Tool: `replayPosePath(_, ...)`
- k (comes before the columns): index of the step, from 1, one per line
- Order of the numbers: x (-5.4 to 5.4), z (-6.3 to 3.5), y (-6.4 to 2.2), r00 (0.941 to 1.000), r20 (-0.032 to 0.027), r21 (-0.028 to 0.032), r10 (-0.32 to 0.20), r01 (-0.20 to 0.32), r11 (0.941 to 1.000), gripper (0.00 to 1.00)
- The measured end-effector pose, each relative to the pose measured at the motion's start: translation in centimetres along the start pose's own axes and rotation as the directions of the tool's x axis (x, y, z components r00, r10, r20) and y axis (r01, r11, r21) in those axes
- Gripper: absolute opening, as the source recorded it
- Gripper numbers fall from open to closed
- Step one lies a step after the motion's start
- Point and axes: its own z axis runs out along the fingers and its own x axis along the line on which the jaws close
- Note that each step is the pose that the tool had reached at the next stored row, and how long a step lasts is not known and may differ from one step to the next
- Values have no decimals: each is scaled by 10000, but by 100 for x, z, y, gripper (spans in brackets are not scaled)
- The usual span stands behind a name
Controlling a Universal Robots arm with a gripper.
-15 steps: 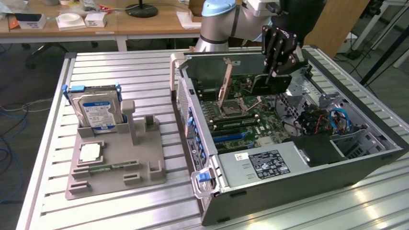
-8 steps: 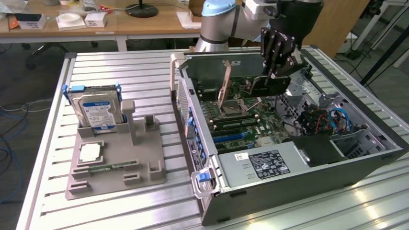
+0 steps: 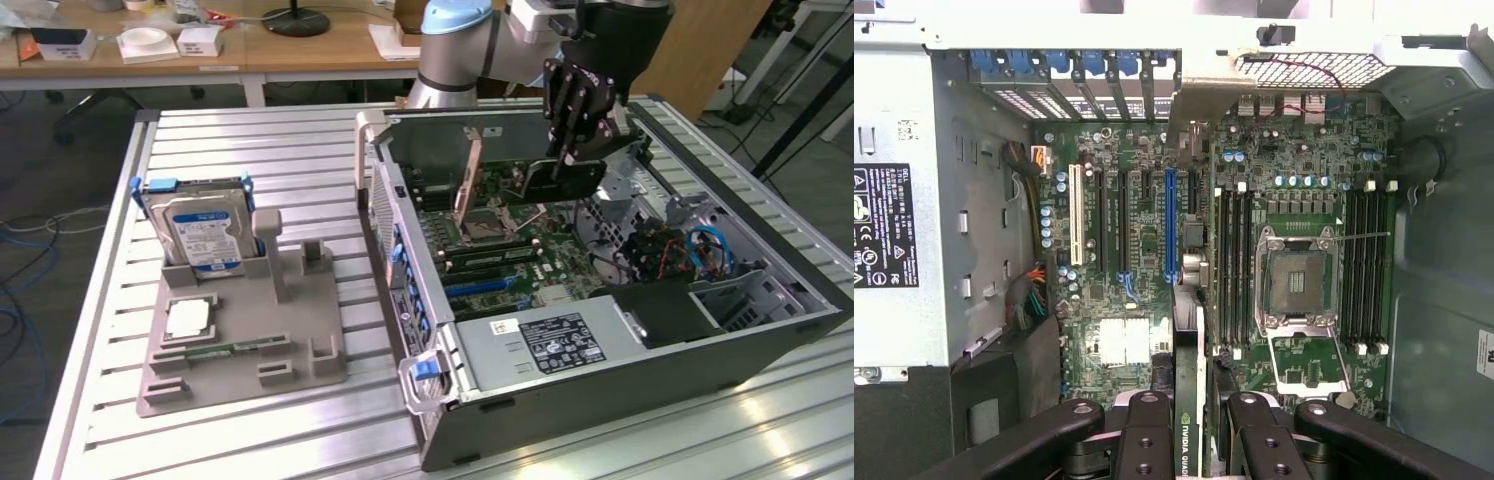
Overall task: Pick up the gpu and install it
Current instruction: 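Insert the gpu into the slot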
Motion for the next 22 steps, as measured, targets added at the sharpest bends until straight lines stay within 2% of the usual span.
replayPosePath(14, 0, 7, 0, 10000, 1, 1, 0, 0, 10000, 26)
replayPosePath(22, 1, 37, 1, 10000, -26, 1, -1, 1, 10000, 26)
